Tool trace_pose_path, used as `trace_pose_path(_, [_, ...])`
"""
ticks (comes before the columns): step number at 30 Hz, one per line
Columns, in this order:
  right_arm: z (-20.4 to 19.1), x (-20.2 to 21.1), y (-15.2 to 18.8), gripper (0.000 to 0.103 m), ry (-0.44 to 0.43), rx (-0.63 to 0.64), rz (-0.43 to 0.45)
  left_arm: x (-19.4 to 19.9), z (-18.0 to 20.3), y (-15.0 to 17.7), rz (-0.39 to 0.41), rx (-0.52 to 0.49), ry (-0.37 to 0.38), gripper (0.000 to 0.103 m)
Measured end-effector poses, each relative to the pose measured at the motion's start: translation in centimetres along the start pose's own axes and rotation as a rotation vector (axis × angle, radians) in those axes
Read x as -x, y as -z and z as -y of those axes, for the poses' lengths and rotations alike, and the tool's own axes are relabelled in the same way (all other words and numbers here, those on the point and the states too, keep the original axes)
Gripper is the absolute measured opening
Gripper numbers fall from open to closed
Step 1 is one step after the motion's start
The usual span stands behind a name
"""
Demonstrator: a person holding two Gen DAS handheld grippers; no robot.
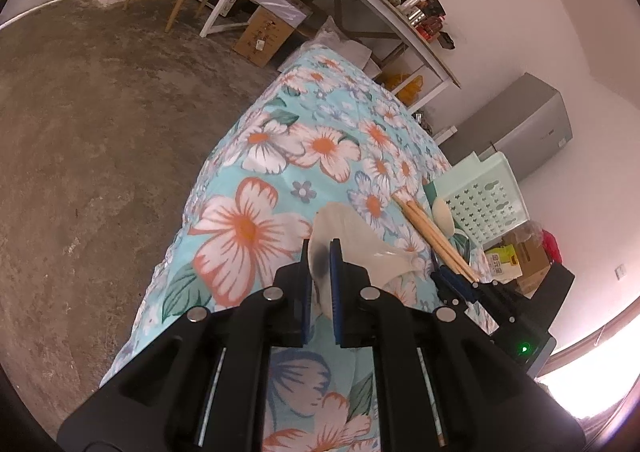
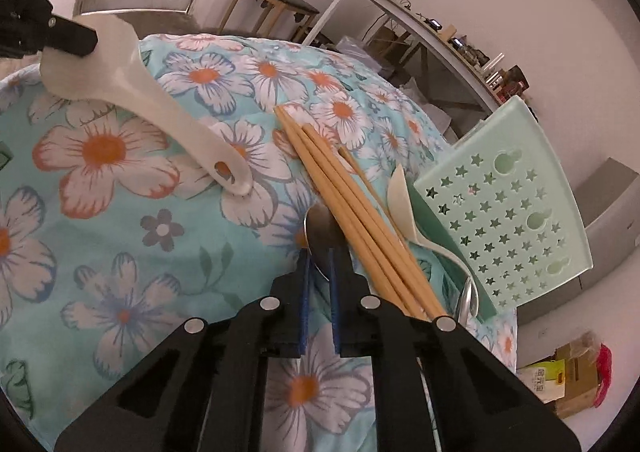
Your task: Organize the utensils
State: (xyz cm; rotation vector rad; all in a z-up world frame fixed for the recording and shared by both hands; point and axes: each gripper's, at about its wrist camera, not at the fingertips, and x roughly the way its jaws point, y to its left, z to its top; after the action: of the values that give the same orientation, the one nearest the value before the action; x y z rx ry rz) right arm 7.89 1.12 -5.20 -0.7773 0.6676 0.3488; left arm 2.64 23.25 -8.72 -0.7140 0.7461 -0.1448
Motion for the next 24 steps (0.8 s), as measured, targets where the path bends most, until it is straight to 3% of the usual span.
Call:
trace_pose_path(7, [2.9, 3.1, -0.3, 0.008, -0.120, -0.155, 0.051, 2.4, 2.2, -1.2, 0.086, -0.022, -0.014, 0.002])
trace_pose_path(12, [8.1, 7.0, 0.6, 0.006, -0.265, -0.392, 0.131, 4.6, 5.3, -2.4, 0.160, -0.081, 0.001, 0.002])
trace_pose_path(18, [14.6, 9.9, 3.7, 0.003, -0.404, -0.703, 0.234, 6.8, 11.3, -4.2, 0.250, -0.189, 0.060, 0.002])
trace_pose_path(21, [16.7, 10.8, 4.9, 0.002, -0.447, -0.797, 0.277, 7.3, 15.2, -5.2, 0.292, -0.265, 0.087, 0.002])
trace_pose_path(24, [18.7, 12.1, 6.3, 0.002, -0.433, -0.829, 0.320, 7.1, 19.5, -6.2, 0.326, -0.348, 0.101, 0.002])
